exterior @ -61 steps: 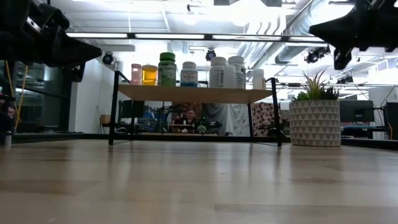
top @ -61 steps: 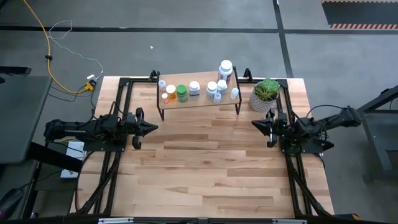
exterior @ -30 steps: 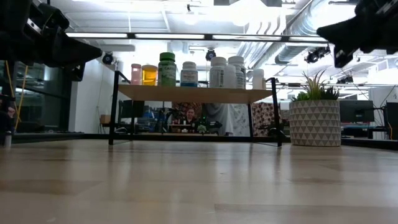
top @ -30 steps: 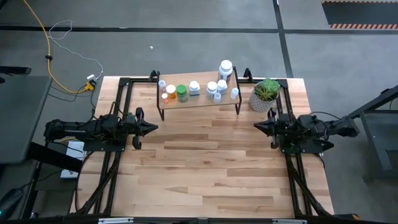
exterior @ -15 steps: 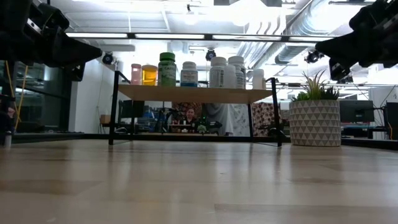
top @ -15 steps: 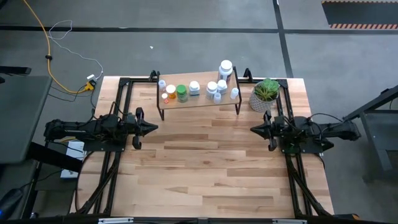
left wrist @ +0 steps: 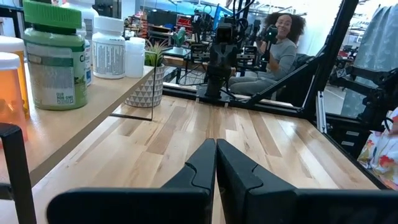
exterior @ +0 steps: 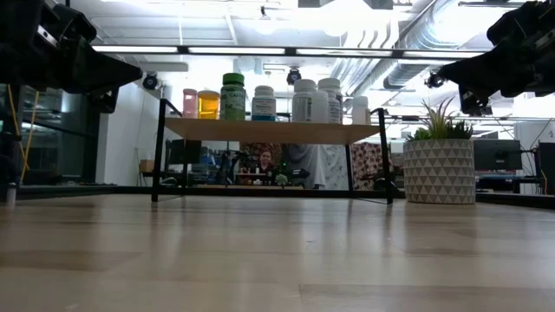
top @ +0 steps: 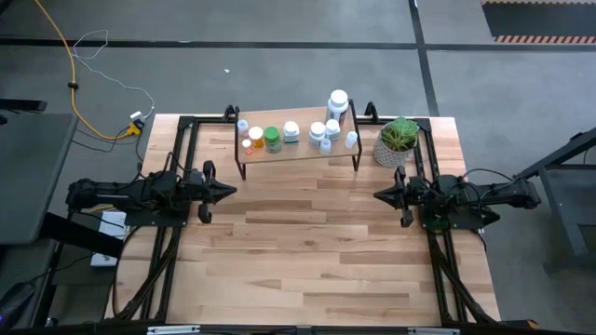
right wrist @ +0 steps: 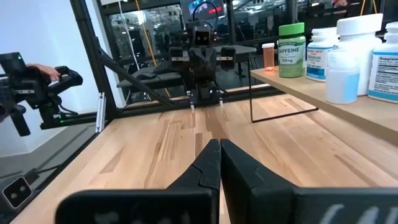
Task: Pick and place medicine bottles onto shelf by color
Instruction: Return to Home Position
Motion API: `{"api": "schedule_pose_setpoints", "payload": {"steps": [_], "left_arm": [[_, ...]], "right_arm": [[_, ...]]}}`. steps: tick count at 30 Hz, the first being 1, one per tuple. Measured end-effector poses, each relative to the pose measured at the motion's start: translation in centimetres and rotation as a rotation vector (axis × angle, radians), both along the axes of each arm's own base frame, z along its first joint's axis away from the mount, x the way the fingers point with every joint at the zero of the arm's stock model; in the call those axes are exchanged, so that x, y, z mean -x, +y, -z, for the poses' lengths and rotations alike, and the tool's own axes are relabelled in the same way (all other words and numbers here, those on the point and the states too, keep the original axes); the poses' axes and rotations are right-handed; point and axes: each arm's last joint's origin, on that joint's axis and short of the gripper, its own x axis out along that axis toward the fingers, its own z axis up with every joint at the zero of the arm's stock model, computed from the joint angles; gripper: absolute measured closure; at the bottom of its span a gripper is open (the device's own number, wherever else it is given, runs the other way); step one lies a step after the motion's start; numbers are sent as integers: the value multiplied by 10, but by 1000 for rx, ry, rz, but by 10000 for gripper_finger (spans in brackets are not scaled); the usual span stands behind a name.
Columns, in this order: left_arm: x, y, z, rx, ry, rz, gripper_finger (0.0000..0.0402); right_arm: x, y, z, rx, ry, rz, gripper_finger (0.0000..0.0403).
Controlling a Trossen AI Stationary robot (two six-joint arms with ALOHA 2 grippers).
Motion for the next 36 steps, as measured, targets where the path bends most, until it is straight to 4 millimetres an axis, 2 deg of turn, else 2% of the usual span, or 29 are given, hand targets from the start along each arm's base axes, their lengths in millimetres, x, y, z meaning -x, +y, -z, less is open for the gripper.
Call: {"api": "schedule_pose_setpoints", "payload": {"steps": [9, 36], "left_arm": [[3, 0, -6, -7, -69, 2, 398], [3, 0, -4, -6, -51, -1, 398]], "right_arm": [[0, 0, 0, 0, 0, 5, 403], [0, 0, 0, -1, 0, 6, 402]]}}
